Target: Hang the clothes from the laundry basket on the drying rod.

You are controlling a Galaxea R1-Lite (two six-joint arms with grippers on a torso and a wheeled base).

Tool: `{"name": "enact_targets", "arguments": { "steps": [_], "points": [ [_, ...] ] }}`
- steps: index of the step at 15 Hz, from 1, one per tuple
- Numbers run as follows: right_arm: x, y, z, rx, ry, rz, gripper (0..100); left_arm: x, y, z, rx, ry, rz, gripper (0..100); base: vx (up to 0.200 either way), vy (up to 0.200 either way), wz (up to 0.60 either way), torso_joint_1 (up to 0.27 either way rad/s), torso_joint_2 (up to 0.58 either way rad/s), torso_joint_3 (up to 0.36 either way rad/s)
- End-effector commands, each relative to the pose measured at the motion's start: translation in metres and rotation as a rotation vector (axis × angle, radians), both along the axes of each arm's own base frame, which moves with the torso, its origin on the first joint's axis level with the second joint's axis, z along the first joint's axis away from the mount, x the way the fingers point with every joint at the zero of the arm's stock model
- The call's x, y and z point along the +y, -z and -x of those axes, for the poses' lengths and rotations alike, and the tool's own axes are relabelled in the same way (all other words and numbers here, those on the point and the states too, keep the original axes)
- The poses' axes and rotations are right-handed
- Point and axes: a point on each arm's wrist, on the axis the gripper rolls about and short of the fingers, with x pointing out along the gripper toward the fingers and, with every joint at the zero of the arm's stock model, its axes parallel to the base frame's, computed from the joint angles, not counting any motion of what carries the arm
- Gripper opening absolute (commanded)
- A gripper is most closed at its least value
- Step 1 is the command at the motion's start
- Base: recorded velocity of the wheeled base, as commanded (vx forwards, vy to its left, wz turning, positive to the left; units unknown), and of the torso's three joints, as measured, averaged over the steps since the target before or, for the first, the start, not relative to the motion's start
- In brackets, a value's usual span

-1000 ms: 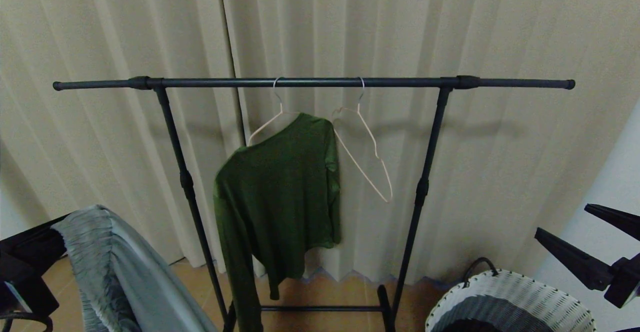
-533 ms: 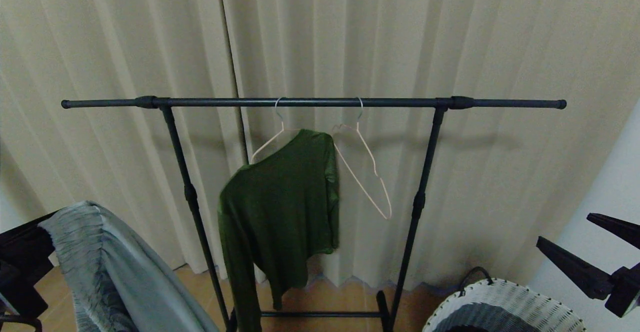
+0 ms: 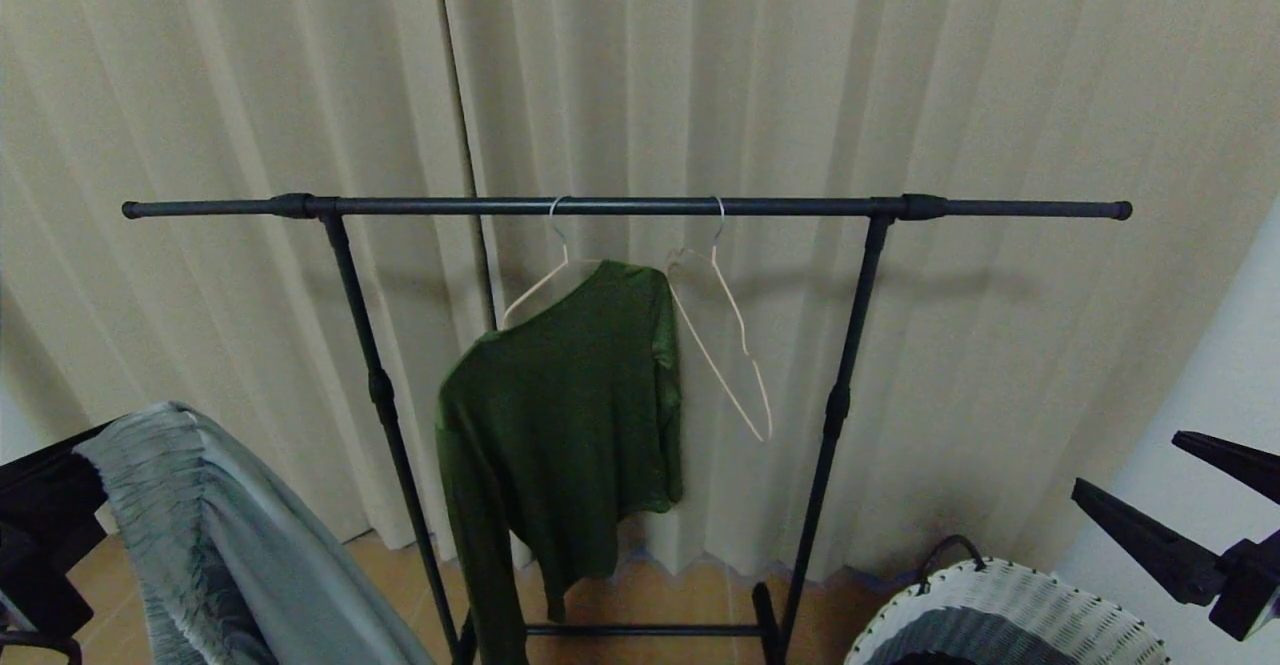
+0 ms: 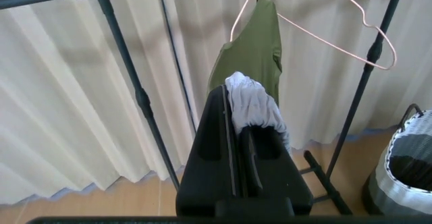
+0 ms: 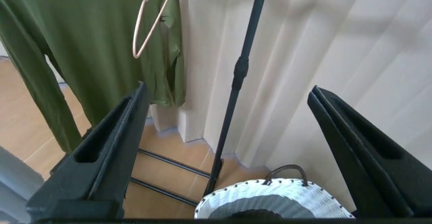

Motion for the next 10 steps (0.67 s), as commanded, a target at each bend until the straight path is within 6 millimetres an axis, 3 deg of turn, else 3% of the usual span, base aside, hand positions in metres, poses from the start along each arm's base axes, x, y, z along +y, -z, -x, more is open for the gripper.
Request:
{"name": "enact_targets", "arguments": {
  "steps": [1, 10],
  "points": [
    [0.0001, 0.0007, 0.0000, 0.002, -0.002, 0.000, 100, 0.0000, -0.0001, 0.0000, 0.000, 0.000, 0.000, 0, 0.000, 0.200, 0.00, 0.002, 0.00, 0.002],
    [0.0001, 0.0015, 0.0006, 0.005, -0.002, 0.000, 100, -0.0001, 0.0008, 0.0001, 0.003, 0.001, -0.001, 0, 0.000, 0.200, 0.00, 0.003, 0.00, 0.001]
  ]
}}
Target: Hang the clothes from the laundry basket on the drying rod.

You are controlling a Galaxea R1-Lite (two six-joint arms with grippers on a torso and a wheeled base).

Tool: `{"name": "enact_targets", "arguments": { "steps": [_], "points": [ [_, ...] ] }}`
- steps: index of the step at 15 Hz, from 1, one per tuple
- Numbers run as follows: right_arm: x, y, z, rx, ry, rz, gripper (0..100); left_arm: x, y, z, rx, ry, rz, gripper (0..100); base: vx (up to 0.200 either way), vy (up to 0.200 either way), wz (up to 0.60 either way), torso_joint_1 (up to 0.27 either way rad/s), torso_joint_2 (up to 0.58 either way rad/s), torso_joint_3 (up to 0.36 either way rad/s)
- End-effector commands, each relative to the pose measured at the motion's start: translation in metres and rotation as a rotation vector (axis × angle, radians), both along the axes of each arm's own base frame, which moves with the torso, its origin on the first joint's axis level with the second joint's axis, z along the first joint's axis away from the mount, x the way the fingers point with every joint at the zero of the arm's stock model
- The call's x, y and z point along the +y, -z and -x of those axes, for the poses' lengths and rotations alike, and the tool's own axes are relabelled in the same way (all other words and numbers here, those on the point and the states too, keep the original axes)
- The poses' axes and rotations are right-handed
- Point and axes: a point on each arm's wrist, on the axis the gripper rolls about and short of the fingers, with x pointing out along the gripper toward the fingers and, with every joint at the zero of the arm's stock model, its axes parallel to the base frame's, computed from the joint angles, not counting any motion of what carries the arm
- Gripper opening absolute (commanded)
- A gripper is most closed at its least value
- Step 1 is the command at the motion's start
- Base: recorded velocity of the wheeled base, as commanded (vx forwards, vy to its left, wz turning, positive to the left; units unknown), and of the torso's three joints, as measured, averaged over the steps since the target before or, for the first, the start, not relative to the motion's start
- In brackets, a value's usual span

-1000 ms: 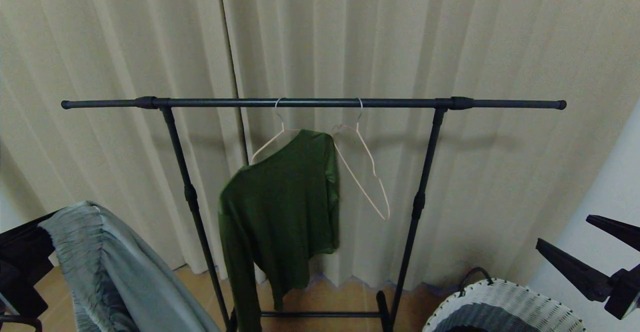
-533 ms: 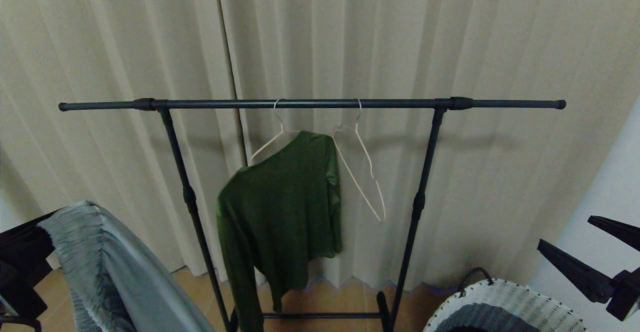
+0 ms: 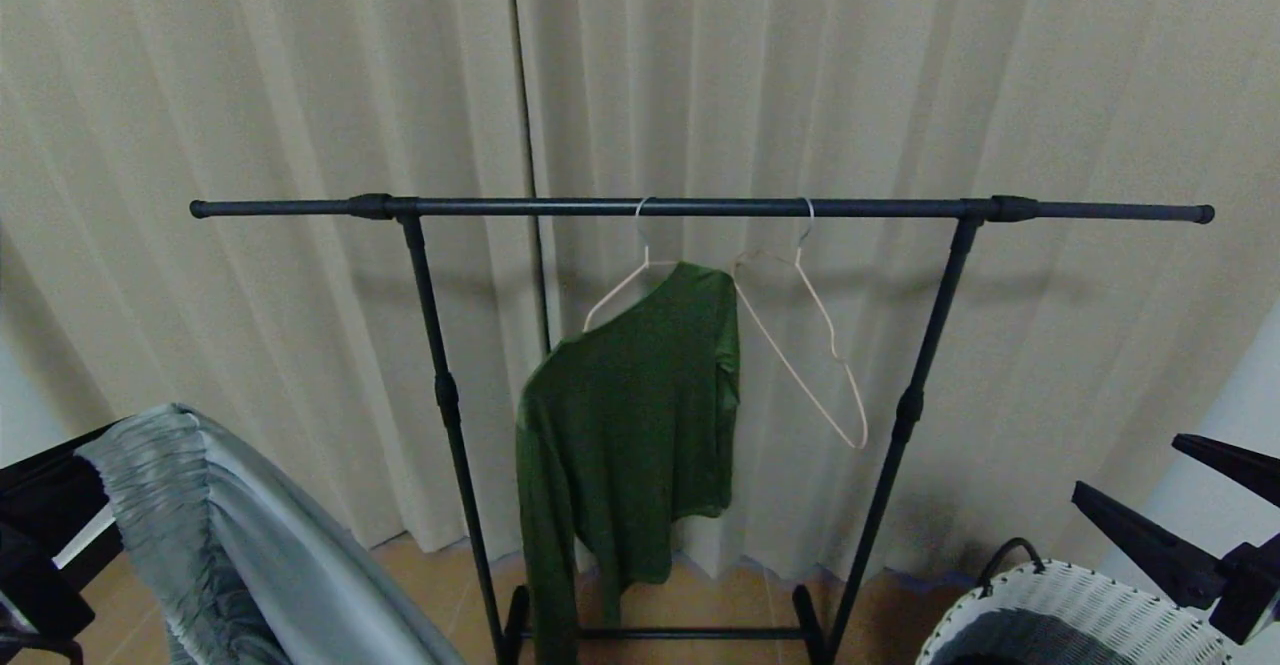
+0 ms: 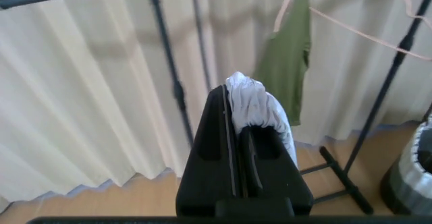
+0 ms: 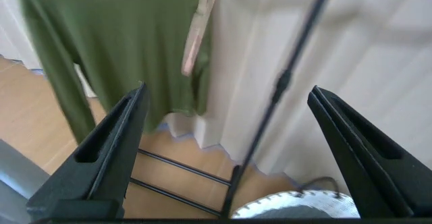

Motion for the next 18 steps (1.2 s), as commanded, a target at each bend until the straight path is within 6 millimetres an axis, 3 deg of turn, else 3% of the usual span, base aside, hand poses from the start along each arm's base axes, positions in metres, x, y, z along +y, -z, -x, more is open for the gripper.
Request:
{"name": "enact_targets", "arguments": {
  "steps": [1, 14, 18],
  "points": [
    [0.0000, 0.0012, -0.0001, 0.006, 0.000, 0.000, 100, 0.0000, 0.0001, -0.0002, 0.001, 0.000, 0.000, 0, 0.000, 0.200, 0.00, -0.002, 0.01, 0.007],
    [0.0000, 0.0067, 0.0025, 0.026, 0.001, 0.002, 100, 0.0002, 0.0044, 0.0046, -0.001, 0.006, -0.023, 0, 0.000, 0.015, 0.00, 0.001, 0.00, 0.000],
    [0.0000, 0.0075, 0.0029, 0.029, 0.001, 0.002, 100, 0.0003, 0.0059, 0.0044, 0.003, 0.005, -0.031, 0, 0.200, 0.000, 0.00, -0.006, 0.00, 0.002]
  ]
}}
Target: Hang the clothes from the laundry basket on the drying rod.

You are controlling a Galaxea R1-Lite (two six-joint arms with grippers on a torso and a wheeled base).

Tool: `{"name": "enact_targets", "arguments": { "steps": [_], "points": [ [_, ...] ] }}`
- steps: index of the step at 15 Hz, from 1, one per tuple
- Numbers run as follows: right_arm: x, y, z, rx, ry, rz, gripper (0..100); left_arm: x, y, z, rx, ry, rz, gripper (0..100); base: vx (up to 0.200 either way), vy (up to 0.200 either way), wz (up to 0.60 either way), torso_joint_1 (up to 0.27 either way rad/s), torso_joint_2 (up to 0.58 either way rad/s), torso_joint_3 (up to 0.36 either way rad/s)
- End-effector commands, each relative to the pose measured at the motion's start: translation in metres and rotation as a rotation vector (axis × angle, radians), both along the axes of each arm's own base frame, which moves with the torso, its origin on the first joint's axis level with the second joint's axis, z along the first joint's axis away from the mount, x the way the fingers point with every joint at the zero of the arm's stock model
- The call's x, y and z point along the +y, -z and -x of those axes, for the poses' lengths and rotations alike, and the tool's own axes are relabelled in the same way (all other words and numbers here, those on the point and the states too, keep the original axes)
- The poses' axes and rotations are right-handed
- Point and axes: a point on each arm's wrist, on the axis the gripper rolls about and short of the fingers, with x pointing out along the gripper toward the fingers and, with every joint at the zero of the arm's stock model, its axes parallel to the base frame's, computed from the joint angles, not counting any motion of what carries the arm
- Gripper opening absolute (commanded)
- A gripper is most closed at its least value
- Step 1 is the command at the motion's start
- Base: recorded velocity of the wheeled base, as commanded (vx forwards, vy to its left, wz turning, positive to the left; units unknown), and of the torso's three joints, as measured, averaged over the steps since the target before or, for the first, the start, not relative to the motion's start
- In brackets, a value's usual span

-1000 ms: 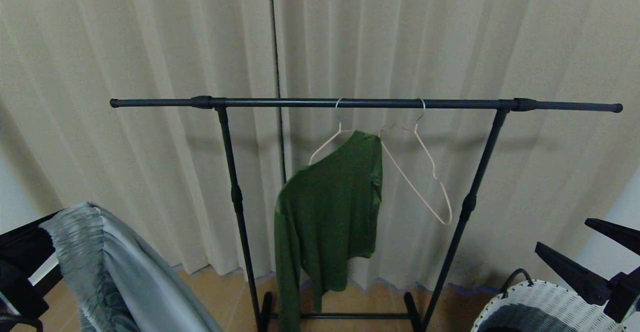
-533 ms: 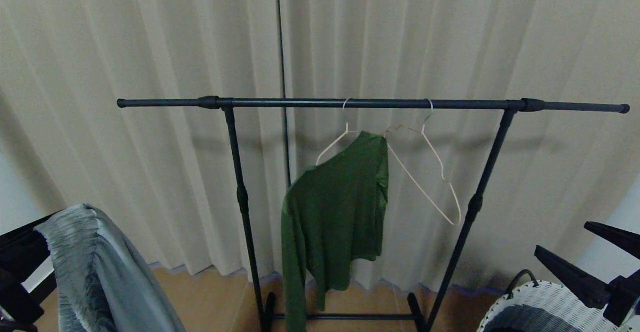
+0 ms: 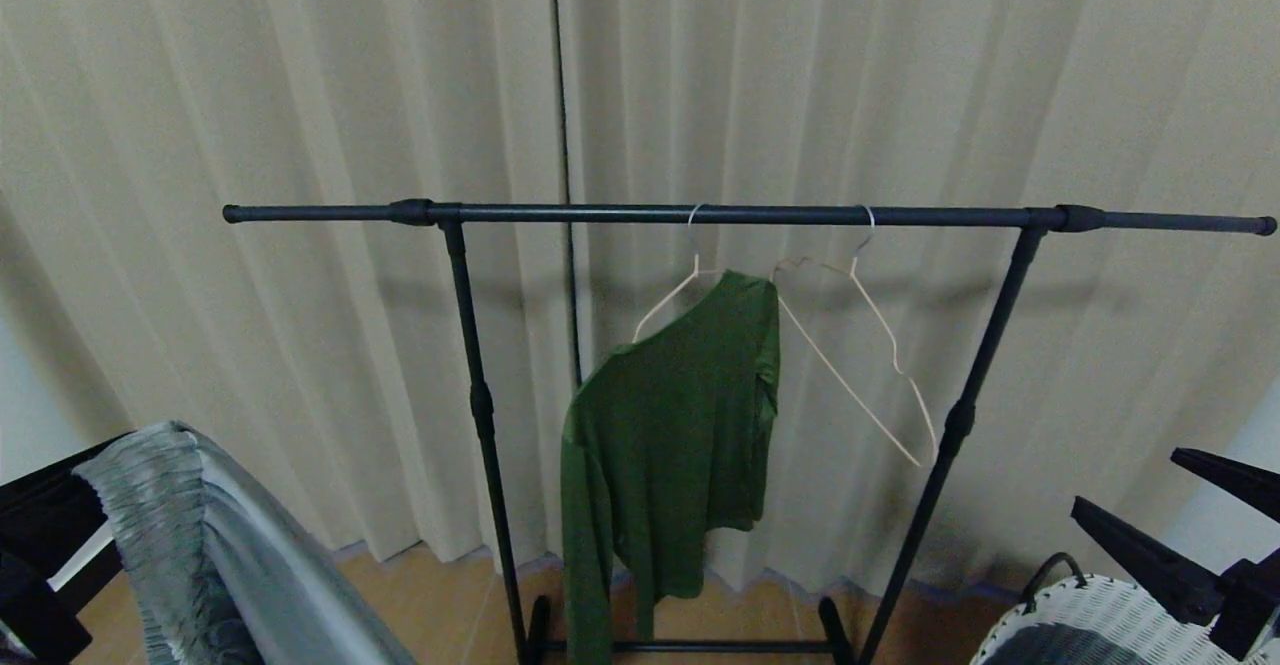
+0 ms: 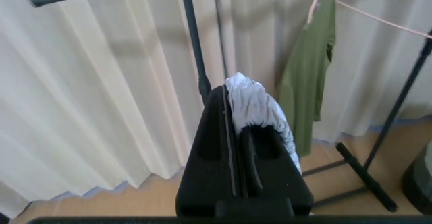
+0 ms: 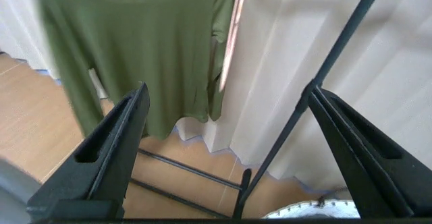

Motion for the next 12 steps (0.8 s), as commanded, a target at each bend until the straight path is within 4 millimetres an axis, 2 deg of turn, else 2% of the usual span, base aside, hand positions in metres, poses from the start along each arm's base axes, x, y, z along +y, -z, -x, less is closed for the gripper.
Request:
{"name": "enact_targets", "arguments": {
  "steps": [1, 6, 12],
  "points": [
    [0.0000, 0.0007, -0.0001, 0.004, 0.000, 0.000, 100, 0.0000, 0.0005, -0.0004, 0.003, 0.000, -0.001, 0, 0.200, 0.000, 0.00, 0.007, 0.00, 0.002],
    [0.0000, 0.0008, 0.0005, 0.002, 0.000, 0.000, 100, 0.0000, 0.0021, 0.0001, 0.004, 0.000, -0.004, 0, 0.200, 0.000, 0.00, 0.007, 0.00, 0.000],
    [0.0002, 0.0079, 0.0093, 0.000, 0.013, 0.045, 100, 0.0004, 0.0007, 0.0045, -0.016, 0.005, -0.001, 0, 0.000, 0.000, 0.00, 0.000, 0.00, 0.000]
  ]
}}
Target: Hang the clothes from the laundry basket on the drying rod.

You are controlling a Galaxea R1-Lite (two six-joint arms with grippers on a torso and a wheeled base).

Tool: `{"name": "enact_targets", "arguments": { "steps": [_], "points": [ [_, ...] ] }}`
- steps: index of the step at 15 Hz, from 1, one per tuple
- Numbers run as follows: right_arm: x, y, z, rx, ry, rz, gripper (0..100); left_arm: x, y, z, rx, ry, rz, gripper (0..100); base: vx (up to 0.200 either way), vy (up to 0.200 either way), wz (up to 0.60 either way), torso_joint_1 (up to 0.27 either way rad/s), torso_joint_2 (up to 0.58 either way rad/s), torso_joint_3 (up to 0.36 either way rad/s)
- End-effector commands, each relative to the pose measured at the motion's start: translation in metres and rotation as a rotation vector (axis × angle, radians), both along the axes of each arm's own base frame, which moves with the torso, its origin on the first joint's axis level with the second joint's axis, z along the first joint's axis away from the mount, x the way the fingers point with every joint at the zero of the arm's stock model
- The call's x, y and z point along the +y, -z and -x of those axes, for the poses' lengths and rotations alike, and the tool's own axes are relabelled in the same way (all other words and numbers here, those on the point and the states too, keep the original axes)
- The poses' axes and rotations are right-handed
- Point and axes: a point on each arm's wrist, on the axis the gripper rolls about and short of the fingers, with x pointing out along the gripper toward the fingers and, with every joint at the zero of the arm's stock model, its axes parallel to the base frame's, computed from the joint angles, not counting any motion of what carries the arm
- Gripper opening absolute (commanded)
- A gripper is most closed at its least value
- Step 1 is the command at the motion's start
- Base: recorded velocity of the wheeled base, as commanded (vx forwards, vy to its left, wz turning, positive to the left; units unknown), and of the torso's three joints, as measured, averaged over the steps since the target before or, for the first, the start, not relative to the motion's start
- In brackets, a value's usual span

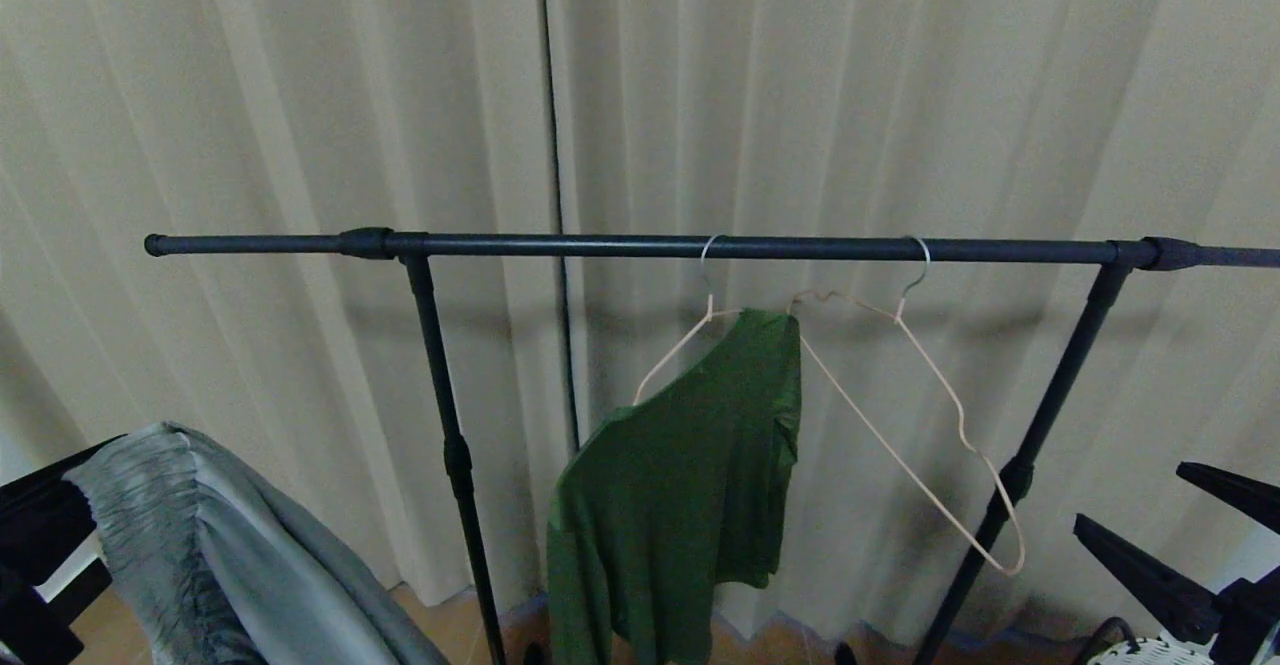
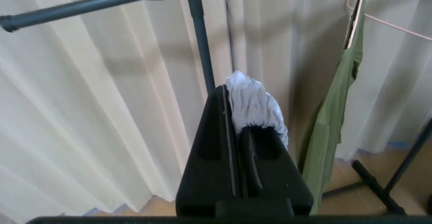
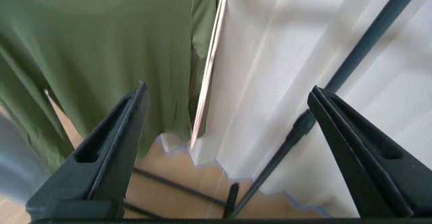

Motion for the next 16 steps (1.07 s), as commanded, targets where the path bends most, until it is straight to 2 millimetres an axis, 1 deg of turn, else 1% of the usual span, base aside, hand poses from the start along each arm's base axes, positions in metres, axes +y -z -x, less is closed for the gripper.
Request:
{"name": "enact_targets", "arguments": {
  "steps": [1, 6, 7, 9, 10, 11, 12, 13, 14, 15, 16],
  "points": [
    [0.000, 0.001, 0.003, -0.003, -0.001, 0.002, 100, 0.000, 0.001, 0.001, 0.001, 0.002, 0.000, 0, 0.000, 0.000, 0.00, 0.000, 0.00, 0.000],
    [0.004, 0.004, 0.007, 0.011, -0.044, 0.005, 100, 0.000, 0.000, 0.001, -0.003, -0.001, 0.003, 0, 0.000, 0.000, 0.00, 0.000, 0.00, 0.000],
    [0.004, 0.002, 0.006, 0.014, -0.044, 0.007, 100, 0.000, 0.000, 0.001, -0.001, -0.003, 0.003, 0, 0.000, 0.000, 0.00, 0.000, 0.00, 0.000],
    [0.004, -0.010, -0.002, 0.052, -0.034, 0.018, 100, 0.000, 0.001, 0.001, 0.002, -0.003, 0.004, 0, 0.000, 0.000, 0.00, 0.000, 0.00, 0.000],
    [0.005, -0.012, -0.004, 0.070, -0.036, 0.018, 100, 0.000, 0.001, 0.001, 0.002, -0.001, 0.006, 0, 0.000, 0.000, 0.00, 0.000, 0.00, 0.000],
    [0.006, -0.025, -0.011, 0.149, -0.048, 0.020, 100, 0.000, 0.002, 0.000, 0.010, -0.002, 0.006, 0, 0.000, 0.000, 0.00, 0.000, 0.00, 0.000],
    [0.008, -0.034, -0.016, 0.199, -0.058, 0.026, 100, 0.000, 0.002, 0.000, 0.010, -0.002, 0.006, 0, 0.000, 0.000, 0.00, 0.000, 0.00, 0.000],
    [0.010, -0.041, -0.024, 0.248, -0.056, 0.035, 100, 0.000, 0.002, 0.000, 0.009, -0.002, 0.006, 0, 0.000, 0.000, 0.00, 0.000, 0.00, 0.000],
    [0.012, -0.043, -0.030, 0.269, -0.050, 0.041, 100, 0.000, 0.002, 0.000, 0.009, -0.002, 0.006, 0, 0.000, 0.000, 0.00, 0.000, 0.00, 0.000],
    [0.013, -0.045, -0.043, 0.291, -0.027, 0.056, 100, 0.000, 0.002, 0.001, 0.006, -0.002, 0.007, 0, 0.000, 0.000, 0.00, 0.000, 0.00, 0.000],
    [0.015, -0.046, -0.063, 0.320, 0.012, 0.079, 100, 0.000, 0.002, 0.000, 0.008, 0.002, 0.003, 0, 0.000, 0.000, 0.00, 0.000, 0.00, 0.000]
  ]
}}
